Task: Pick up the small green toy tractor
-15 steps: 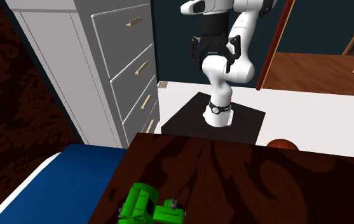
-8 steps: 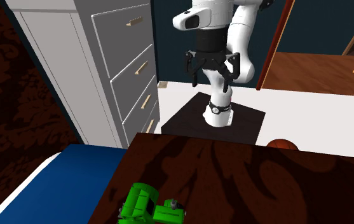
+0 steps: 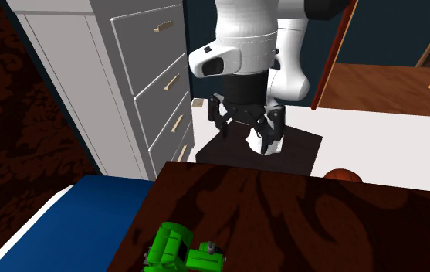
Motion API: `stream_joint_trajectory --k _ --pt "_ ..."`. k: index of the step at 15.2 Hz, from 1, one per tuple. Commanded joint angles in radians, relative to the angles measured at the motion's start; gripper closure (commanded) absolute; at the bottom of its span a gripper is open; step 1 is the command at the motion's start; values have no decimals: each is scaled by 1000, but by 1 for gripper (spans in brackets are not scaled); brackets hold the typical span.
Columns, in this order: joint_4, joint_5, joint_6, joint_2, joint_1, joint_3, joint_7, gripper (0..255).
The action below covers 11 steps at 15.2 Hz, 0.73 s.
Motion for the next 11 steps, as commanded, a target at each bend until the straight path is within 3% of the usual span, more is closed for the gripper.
stream_joint_trajectory --k 1,11 --pt "61 -14 11 75 0 11 26 0" --pt "490 -113 -12 502 31 31 147 0"
